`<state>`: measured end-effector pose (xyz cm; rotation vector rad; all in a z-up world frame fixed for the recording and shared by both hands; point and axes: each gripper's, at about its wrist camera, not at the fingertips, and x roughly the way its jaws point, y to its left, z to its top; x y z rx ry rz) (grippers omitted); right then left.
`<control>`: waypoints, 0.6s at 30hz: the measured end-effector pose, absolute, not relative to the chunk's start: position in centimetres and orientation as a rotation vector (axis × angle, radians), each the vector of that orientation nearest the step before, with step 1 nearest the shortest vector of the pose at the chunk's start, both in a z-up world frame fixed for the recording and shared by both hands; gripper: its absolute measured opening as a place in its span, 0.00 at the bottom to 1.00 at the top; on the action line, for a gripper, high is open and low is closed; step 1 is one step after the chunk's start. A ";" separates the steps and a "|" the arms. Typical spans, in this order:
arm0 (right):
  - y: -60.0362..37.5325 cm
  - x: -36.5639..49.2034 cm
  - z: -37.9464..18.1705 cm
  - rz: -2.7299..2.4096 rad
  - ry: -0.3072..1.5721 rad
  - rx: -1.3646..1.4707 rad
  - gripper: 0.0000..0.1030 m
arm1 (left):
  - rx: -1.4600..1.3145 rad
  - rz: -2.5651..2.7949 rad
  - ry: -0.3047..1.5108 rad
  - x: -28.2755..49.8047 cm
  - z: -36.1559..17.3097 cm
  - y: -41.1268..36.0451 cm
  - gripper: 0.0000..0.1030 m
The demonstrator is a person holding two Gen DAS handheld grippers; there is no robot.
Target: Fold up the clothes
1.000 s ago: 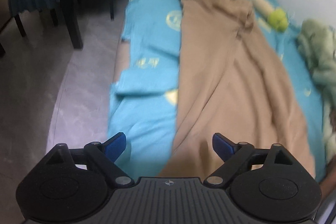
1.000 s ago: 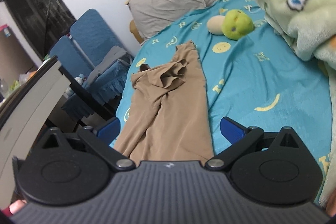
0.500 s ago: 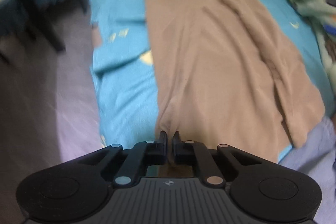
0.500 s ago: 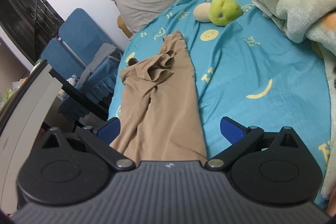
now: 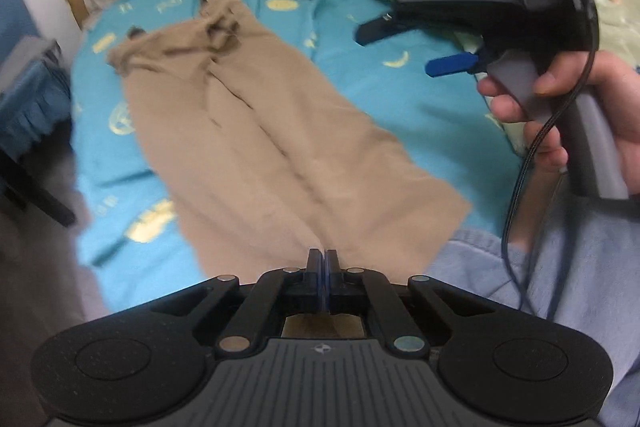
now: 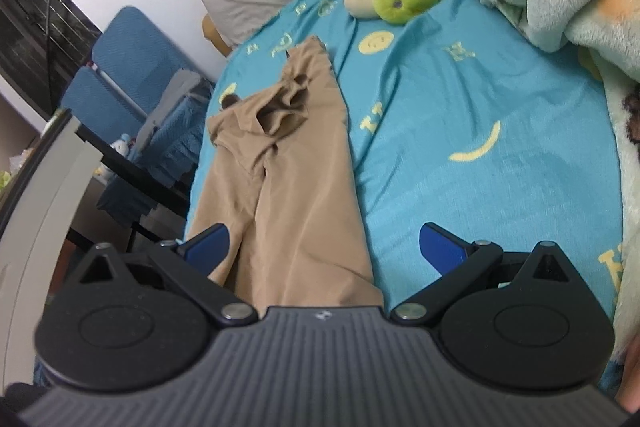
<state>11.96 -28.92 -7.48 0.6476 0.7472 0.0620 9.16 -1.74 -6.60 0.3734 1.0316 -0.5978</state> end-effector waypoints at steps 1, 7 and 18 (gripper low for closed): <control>-28.9 12.0 -7.7 0.063 0.760 0.642 1.00 | 0.347 -0.605 1.058 9.3 -7.6 -2.1 0.01; -28.5 11.9 -8.8 0.090 0.813 0.651 1.00 | 0.207 -0.592 1.134 10.5 -10.9 -1.7 0.15; -27.4 11.2 -10.9 0.109 0.927 0.658 0.97 | -0.326 -0.281 1.044 13.5 -10.8 8.9 0.83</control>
